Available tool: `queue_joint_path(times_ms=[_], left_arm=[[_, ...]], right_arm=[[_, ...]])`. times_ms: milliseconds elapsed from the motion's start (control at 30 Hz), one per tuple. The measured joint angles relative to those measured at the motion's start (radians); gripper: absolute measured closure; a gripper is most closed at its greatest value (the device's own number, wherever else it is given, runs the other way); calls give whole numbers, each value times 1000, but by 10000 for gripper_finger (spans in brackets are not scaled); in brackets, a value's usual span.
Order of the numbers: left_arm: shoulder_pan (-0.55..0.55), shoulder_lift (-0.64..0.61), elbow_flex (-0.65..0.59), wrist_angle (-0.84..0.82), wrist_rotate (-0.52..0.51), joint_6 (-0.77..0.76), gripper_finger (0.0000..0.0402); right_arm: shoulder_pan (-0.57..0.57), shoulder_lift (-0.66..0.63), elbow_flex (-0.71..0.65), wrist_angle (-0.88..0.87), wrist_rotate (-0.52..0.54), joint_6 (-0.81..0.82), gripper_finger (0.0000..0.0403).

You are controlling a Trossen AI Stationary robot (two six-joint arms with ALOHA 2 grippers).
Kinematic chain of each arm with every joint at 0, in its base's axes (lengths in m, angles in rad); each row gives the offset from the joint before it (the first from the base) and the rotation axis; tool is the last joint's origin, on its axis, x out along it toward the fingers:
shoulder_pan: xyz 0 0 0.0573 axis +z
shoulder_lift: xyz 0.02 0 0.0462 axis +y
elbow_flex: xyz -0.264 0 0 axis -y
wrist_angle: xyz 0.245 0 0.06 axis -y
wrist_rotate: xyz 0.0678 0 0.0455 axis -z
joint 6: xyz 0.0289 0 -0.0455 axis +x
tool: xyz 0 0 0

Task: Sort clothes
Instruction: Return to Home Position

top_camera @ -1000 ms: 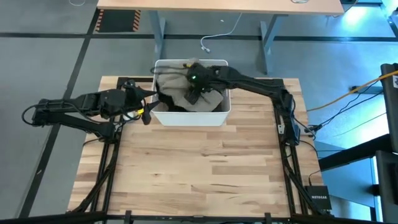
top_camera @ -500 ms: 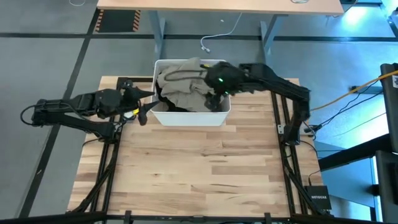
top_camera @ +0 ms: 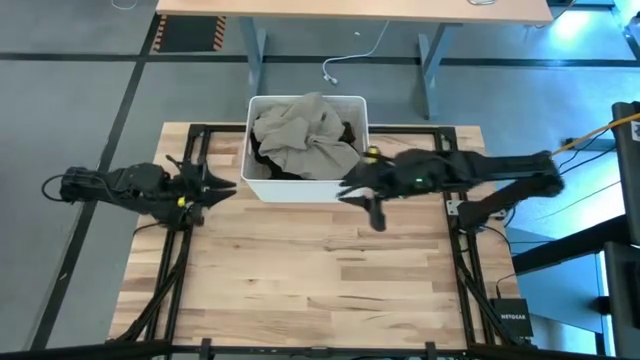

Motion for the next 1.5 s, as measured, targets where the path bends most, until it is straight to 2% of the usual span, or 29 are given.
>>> queue_joint_path(times_ms=[200,333,467,600,767,867,1000,1300,1433,1500], left_arm=[[-25,-100,-99,60,-19,80,383],[-30,-142,-175,119,-18,131,397],[-29,-189,-257,173,-13,132,395],[-29,-247,-311,181,-7,140,400],[-29,-303,-367,179,-6,123,399],[-29,-327,-384,151,-4,101,400],[-27,-348,-384,114,-5,99,400],[-26,-346,-393,115,-29,98,400],[-26,-346,-420,107,-33,48,401],[-26,-346,-442,153,-34,36,400]], right_arm=[[-2,-301,-517,401,1,32,327],[-2,-489,-822,702,-25,33,388],[-2,-608,-1087,959,-70,80,385],[-2,-680,-1271,1074,-68,127,377],[-3,-743,-1381,1113,-52,123,396],[-3,-812,-1411,1021,-59,129,392],[-4,-971,-1471,974,-49,127,389],[-51,-1330,-1479,679,-45,106,392],[-48,-1345,-1479,635,-87,118,385],[-48,-1344,-1479,637,-115,146,384]])
